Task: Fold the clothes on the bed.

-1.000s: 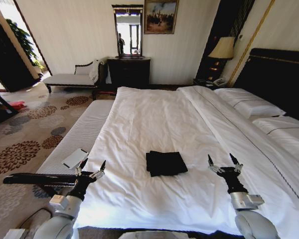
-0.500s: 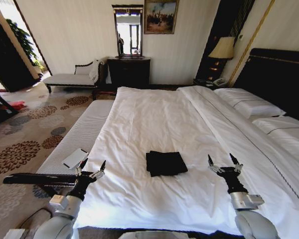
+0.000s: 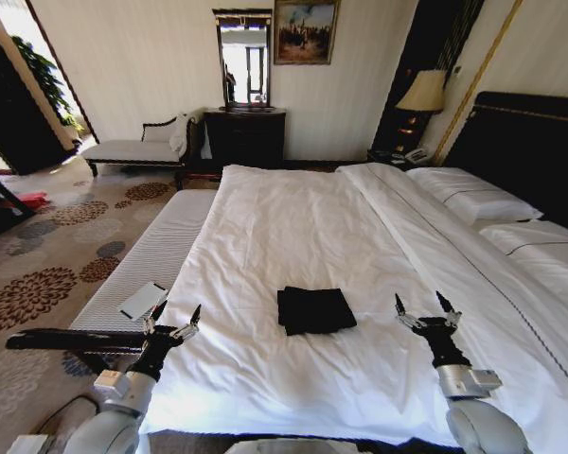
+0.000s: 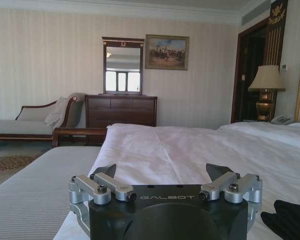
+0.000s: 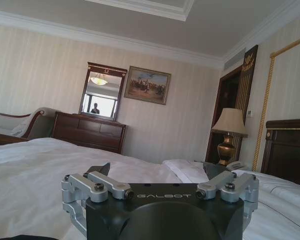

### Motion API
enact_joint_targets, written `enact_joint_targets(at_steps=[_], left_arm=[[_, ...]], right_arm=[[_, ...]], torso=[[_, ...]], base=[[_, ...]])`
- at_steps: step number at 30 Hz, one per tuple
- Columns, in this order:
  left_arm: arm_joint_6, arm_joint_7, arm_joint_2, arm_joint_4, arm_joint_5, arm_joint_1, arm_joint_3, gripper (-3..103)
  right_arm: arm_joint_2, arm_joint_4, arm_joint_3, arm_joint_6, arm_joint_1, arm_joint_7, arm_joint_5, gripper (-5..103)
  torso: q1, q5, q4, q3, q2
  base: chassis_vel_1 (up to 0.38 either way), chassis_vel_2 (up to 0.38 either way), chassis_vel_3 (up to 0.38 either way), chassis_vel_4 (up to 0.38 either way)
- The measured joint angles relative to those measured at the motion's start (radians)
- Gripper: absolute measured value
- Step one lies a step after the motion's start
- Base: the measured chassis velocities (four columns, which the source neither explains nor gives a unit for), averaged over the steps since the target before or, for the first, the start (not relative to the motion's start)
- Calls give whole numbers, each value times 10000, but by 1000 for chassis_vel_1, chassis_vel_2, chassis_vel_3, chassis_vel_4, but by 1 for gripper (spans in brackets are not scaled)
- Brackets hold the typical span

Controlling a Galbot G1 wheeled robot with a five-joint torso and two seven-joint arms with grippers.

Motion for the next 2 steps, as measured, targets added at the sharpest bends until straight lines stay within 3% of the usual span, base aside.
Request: enact_joint_targets(at_steps=[2], left_arm=[[0,0,0,0,0,0,0,100]], right_arm=[[0,0,0,0,0,0,0,100]], torso=[[0,0,0,-1,0]], base=[[0,0,0,0]])
